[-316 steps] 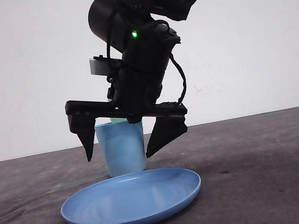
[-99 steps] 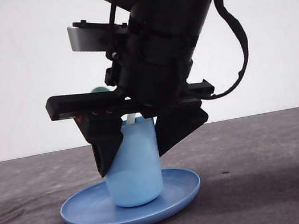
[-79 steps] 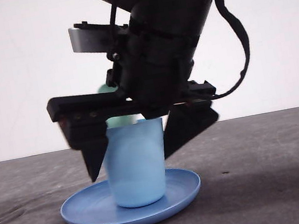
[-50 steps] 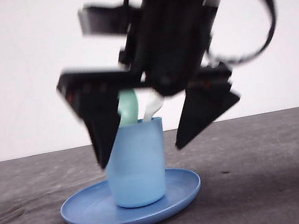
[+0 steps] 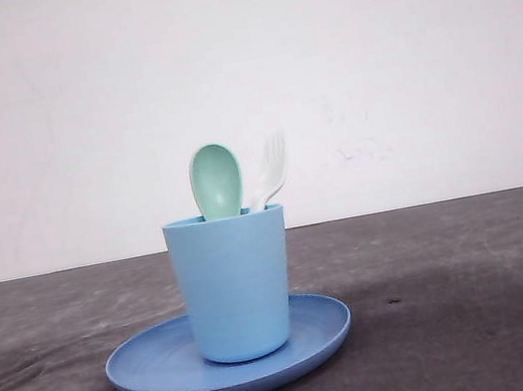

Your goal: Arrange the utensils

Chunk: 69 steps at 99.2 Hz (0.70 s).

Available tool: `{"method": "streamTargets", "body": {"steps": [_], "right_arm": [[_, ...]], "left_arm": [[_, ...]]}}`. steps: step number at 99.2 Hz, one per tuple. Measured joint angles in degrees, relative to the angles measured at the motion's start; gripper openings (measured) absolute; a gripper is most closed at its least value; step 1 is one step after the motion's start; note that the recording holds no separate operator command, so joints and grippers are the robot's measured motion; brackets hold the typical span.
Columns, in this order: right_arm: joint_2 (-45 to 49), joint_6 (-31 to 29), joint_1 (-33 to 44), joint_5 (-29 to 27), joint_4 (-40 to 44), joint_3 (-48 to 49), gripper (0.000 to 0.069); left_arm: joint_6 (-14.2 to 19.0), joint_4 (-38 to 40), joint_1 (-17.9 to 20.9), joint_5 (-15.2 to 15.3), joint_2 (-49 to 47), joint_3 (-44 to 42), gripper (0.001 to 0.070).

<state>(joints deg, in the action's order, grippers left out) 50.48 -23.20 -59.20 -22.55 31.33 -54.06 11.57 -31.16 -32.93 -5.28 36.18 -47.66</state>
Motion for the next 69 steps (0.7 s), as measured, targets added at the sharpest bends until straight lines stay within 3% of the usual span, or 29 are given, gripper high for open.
{"method": "streamTargets", "body": {"steps": [18,38,43,49,59,69], "right_arm": [[-9.4,2.5,0.0,-11.0,-1.6,-0.5,0.0679],[-10.8,3.7,0.0,-12.5,0.0,-0.5,0.0650],[-10.6,3.8,0.0,-12.6,0.7,-0.5,0.0577],[-10.1,3.9,0.0,-12.6,1.4,-0.5,0.0434],[-9.6,4.3,0.0,-12.6,1.8,-0.5,0.0132],[-9.1,5.0,0.0,-12.6,2.1,-0.5,0.0032]], "left_arm": [[0.0,0.0,0.0,0.9,-1.6,0.0,0.0280],[0.0,0.1,0.0,0.9,-2.5,0.0,0.0280],[0.0,0.1,0.0,0.9,-2.5,0.0,0.0276],[0.0,0.1,0.0,0.9,-2.5,0.0,0.0248],[0.0,0.1,0.0,0.9,-2.5,0.0,0.0075],[0.0,0.1,0.0,0.9,-2.5,0.0,0.0031]]}}
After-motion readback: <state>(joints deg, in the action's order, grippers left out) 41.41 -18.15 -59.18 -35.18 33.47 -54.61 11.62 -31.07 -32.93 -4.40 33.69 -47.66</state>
